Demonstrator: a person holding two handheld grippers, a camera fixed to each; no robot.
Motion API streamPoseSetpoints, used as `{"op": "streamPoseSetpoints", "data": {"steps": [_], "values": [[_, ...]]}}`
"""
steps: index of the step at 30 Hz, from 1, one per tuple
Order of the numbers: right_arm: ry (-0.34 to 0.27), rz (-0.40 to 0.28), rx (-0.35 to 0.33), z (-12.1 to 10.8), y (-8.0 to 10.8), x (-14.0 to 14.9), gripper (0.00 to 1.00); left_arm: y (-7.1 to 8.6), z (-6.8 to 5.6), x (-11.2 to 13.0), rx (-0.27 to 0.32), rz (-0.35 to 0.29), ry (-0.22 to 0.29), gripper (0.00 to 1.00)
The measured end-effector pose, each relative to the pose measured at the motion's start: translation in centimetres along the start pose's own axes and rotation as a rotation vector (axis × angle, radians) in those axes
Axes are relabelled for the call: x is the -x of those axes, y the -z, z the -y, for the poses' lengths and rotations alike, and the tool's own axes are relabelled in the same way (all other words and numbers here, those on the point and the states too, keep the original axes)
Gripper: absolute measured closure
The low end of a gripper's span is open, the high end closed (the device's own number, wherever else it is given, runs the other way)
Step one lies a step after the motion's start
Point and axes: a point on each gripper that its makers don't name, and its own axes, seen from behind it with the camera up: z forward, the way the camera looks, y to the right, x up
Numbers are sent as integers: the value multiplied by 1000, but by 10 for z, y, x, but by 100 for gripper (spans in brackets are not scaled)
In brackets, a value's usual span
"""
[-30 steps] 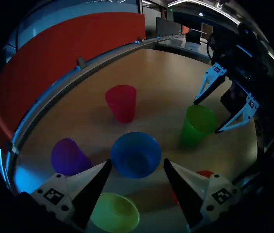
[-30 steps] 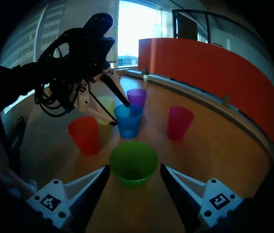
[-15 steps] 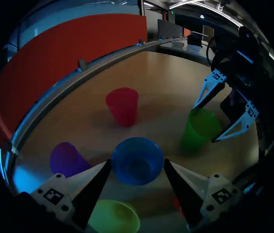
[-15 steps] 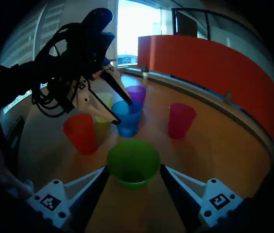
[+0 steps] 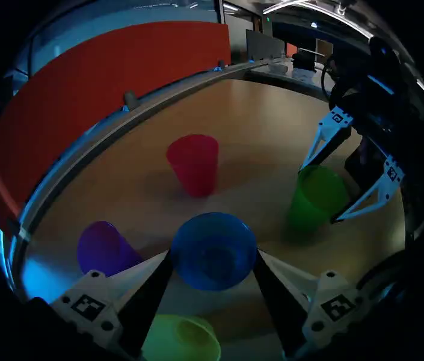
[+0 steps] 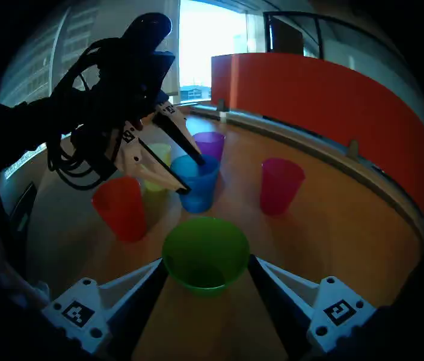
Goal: Pour water
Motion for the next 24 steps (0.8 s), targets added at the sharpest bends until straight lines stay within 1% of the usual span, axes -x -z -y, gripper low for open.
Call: {"op": "streamPoseSetpoints", "data": {"steps": [5,12,20,22,24], "values": [[0,-1,0,0,0,1,0,1,-1,0,0,-6,-10,11],[-2,-2,1,-1,-2,1,0,0,0,0,3,-4,0,12],[-3,-8,8,-1,-7,-1,0,1,0,1,2,-6,0,12],[-4,-10,6,0,-8,-1,7,1,0,1,1,-7,0,12],[-5,-10,2,2,-8,-2,9,2,0,1,1,-7,-1,12]]}}
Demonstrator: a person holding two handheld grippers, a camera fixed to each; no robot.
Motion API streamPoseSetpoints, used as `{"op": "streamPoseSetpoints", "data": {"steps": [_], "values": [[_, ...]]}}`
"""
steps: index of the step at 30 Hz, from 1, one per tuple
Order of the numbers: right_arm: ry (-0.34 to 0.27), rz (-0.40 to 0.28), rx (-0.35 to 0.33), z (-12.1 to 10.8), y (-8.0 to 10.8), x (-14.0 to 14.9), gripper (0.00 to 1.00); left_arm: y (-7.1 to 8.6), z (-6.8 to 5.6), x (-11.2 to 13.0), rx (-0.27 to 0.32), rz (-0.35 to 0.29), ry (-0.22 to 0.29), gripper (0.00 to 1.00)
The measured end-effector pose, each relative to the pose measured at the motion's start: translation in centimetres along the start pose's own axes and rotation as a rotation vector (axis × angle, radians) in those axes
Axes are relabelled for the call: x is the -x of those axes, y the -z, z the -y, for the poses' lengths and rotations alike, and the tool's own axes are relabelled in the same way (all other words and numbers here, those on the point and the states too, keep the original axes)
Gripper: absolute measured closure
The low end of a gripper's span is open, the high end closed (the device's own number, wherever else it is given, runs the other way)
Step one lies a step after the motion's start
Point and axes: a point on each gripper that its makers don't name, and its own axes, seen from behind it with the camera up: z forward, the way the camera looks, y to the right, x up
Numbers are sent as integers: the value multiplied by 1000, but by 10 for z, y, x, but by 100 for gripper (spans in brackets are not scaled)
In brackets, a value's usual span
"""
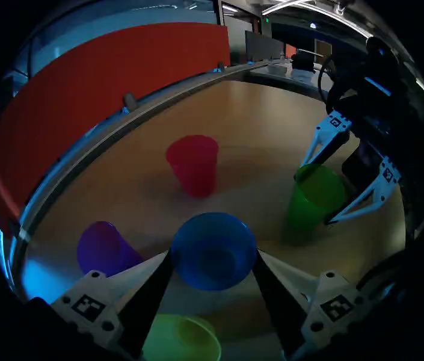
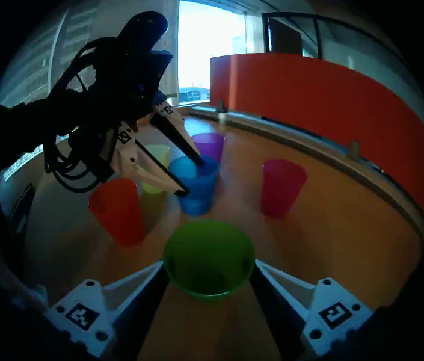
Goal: Pour water
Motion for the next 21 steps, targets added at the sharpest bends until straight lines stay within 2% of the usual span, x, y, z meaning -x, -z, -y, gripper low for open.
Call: {"op": "streamPoseSetpoints", "data": {"steps": [12,21], "values": [[7,-23,3,4,14,-13,9,7,-1,-2,-5,-9,6,12],[17,-58,18,8,29,-34,10,30,-1,-17,-21,-55,18,12]]}}
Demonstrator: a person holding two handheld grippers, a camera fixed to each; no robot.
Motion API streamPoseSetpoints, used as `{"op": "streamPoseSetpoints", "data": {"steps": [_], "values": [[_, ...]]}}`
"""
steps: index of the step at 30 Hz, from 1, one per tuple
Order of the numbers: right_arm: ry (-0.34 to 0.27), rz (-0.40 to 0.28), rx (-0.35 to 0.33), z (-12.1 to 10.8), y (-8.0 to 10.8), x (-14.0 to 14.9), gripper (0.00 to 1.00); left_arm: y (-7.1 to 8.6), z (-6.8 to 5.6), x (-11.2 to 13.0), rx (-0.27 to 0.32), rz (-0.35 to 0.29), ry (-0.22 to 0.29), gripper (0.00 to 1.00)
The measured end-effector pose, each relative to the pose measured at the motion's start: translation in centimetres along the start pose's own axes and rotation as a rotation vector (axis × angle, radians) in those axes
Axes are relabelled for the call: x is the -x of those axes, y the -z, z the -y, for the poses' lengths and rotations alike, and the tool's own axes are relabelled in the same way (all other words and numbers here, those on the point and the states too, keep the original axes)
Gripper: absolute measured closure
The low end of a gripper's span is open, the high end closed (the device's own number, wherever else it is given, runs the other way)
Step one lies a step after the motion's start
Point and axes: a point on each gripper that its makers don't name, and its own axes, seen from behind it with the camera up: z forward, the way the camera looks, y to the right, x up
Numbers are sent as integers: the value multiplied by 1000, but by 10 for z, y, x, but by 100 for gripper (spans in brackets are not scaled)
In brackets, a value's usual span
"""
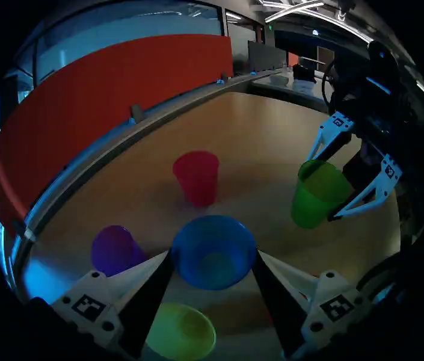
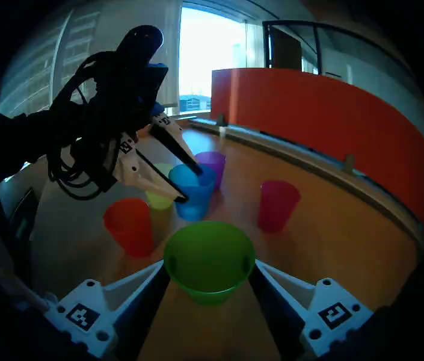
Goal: Pour water
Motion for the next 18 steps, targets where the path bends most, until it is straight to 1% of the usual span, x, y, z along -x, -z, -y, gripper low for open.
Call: {"op": "streamPoseSetpoints", "data": {"steps": [10,15,18], "values": [[23,-51,18,9,20,-31,9,39,0,-18,-35,-83,23,12],[29,-75,21,15,28,-44,10,61,-4,-28,-47,-141,34,12],[28,-91,18,20,31,-51,10,73,-3,-35,-53,-180,50,12]]}}
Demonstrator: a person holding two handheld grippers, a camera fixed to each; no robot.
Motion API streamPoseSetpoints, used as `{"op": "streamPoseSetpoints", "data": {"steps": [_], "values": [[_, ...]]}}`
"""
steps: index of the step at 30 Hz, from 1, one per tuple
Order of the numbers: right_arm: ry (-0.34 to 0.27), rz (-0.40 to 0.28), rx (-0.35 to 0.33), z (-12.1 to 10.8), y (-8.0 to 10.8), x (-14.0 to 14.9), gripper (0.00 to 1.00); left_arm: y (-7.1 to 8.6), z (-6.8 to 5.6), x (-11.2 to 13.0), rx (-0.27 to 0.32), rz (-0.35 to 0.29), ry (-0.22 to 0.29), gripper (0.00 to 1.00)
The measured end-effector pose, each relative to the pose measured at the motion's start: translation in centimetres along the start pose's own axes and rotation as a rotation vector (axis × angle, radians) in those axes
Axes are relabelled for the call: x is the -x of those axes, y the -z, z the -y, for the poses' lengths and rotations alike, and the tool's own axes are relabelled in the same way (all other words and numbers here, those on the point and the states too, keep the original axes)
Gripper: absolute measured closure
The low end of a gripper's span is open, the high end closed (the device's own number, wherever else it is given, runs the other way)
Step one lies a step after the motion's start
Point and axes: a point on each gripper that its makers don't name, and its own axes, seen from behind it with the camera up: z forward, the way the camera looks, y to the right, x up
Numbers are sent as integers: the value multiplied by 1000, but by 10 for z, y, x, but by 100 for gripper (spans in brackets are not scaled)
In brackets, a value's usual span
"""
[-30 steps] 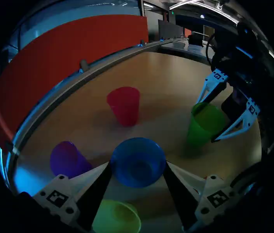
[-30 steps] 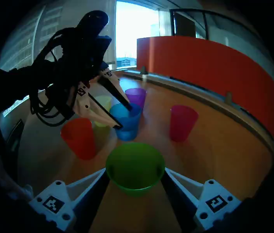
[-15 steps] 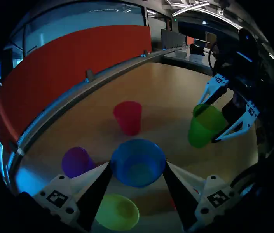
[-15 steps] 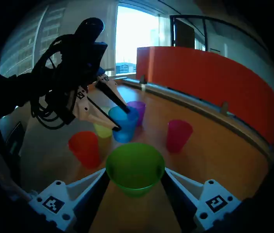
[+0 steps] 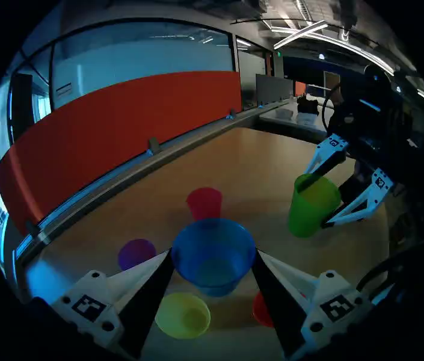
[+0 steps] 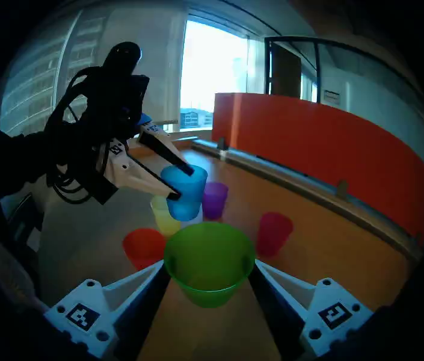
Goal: Pour water
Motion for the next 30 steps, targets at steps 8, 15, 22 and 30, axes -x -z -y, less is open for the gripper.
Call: {"op": "streamPoseSetpoints", "data": {"steps": [8,15,22,30], "values": [[-6,-51,-4,8,8,-24,10,24,10,-16,-25,-97,55,12],[-25,-105,-11,13,14,-46,10,43,16,-28,-44,-184,82,12],[-27,-134,-15,16,16,-56,10,58,15,-41,-52,-264,83,12],[-19,-163,-24,21,16,-64,10,75,14,-62,-55,-358,99,12]]}}
